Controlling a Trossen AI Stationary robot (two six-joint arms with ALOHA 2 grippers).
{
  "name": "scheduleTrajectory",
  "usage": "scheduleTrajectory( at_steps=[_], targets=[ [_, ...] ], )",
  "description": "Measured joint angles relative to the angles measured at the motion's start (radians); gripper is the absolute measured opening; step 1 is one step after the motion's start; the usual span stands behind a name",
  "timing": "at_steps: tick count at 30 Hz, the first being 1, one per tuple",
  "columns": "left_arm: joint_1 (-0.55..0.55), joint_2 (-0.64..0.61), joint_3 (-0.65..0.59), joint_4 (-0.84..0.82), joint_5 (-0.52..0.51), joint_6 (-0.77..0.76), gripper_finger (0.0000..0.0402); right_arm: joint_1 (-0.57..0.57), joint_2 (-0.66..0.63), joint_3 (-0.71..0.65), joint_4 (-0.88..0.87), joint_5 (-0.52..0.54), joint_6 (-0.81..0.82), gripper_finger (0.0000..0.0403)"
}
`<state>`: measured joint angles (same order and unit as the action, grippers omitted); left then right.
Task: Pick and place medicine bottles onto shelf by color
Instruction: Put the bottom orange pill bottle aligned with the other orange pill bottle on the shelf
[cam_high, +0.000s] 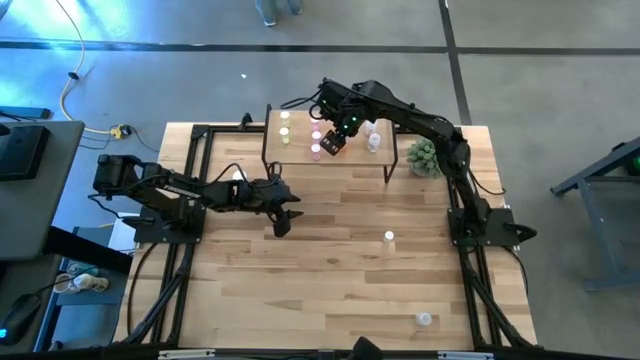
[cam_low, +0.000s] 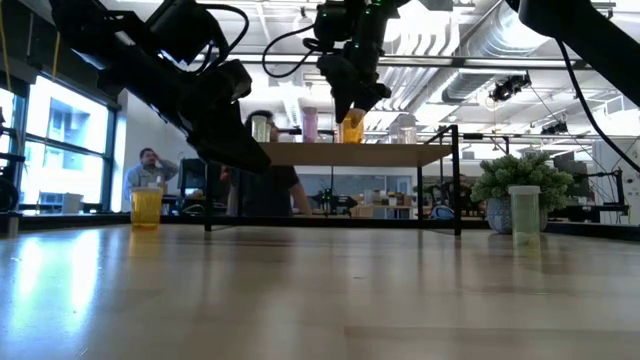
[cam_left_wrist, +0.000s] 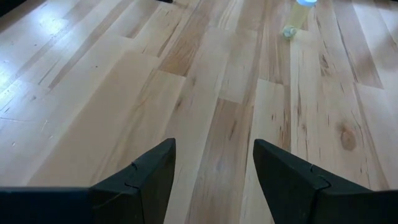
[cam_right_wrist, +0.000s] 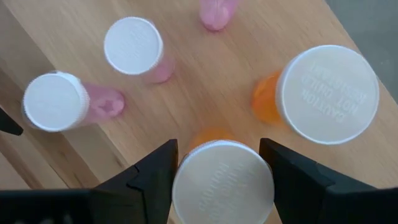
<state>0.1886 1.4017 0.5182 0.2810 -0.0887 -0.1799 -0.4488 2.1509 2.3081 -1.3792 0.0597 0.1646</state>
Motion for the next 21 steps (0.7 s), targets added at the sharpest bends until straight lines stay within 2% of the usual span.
scheduleTrajectory(
  at_steps=[21],
  targets=[
    [0.0,0.0,0.0,0.0,0.0,0.0,0.0207,0.005,0.0,0.0,0.034,0.016,0.037,0.0214]
  ],
)
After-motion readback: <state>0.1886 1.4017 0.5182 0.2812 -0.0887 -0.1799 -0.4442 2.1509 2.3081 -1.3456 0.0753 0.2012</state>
